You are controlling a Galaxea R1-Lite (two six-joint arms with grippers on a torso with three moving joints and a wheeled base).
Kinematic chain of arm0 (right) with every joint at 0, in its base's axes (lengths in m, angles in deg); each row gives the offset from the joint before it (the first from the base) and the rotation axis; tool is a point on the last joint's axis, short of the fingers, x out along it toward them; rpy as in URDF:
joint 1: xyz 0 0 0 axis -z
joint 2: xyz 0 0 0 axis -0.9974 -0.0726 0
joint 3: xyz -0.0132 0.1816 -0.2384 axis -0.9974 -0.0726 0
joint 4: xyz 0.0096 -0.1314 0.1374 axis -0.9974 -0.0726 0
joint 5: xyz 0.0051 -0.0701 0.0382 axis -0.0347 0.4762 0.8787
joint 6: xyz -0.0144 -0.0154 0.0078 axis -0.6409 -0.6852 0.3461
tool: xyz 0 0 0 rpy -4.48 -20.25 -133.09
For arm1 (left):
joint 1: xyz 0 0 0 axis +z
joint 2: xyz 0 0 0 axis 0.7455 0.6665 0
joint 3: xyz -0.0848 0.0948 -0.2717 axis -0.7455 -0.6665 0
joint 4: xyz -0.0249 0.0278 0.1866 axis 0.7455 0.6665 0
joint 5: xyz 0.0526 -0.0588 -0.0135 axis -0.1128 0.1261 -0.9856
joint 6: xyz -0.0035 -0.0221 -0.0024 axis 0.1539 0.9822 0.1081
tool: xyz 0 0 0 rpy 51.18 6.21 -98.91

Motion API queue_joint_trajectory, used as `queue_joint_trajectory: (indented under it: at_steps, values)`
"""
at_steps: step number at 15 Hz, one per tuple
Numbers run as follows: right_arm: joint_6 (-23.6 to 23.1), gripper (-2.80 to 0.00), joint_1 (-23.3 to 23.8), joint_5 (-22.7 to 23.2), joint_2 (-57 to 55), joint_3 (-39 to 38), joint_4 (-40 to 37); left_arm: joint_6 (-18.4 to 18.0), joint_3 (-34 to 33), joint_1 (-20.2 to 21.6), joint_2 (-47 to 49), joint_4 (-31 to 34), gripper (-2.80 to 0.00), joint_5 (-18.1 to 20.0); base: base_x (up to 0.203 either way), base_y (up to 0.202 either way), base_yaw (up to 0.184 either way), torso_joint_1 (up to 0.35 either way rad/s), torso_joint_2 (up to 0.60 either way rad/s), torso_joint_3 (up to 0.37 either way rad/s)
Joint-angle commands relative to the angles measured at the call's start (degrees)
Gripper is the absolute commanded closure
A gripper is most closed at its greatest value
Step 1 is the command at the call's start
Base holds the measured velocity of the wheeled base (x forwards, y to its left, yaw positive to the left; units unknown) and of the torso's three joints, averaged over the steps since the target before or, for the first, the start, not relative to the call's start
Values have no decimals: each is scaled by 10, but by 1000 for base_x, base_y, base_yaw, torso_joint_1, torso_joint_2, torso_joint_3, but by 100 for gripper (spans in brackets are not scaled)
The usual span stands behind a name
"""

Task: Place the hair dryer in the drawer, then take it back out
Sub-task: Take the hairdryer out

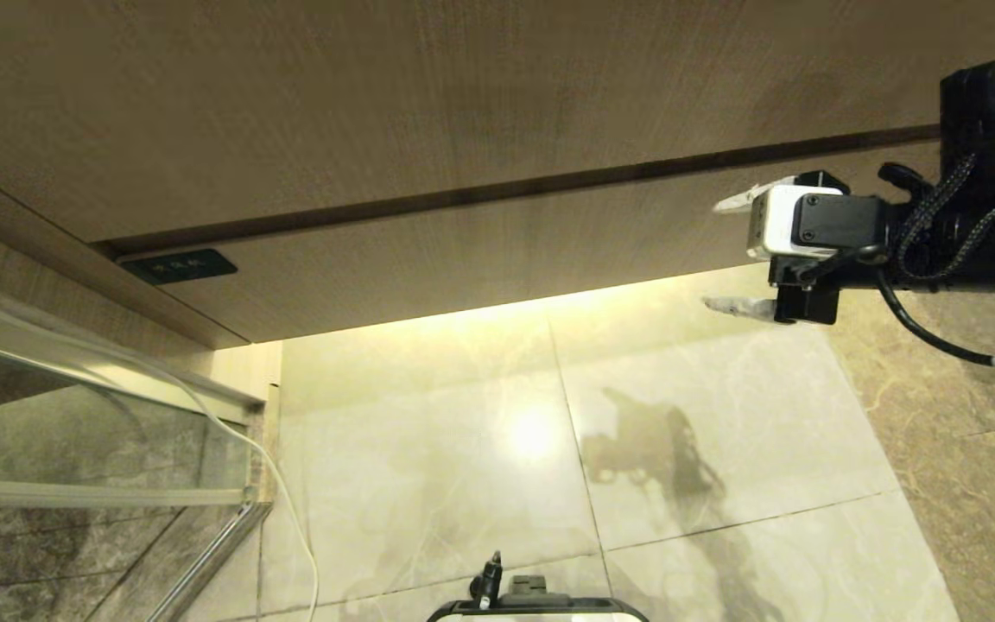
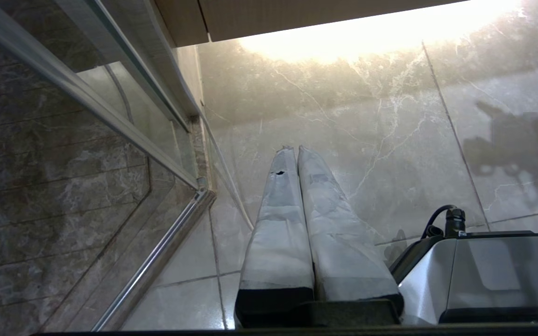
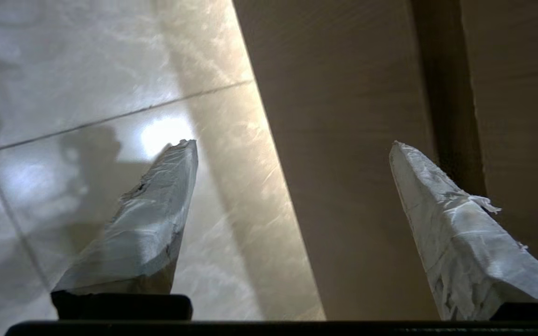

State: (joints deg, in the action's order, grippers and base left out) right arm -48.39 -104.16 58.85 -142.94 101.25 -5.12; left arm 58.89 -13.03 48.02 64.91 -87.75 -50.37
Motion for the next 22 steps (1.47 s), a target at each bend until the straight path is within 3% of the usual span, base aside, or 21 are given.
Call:
queue_joint_trajectory:
  at_steps: [1,7,22]
  values:
    - [-19,-280,0,13,-34,3,53,0,-1,0,0,0,0,0,0,0,0,0,0,0]
    - [-27,-280,0,25,-90,57,108,-1,-1,0,0,0,0,0,0,0,0,0,0,0]
    - [-1,-280,1,19,-186,185,62,0,-1,0,0,0,0,0,0,0,0,0,0,0]
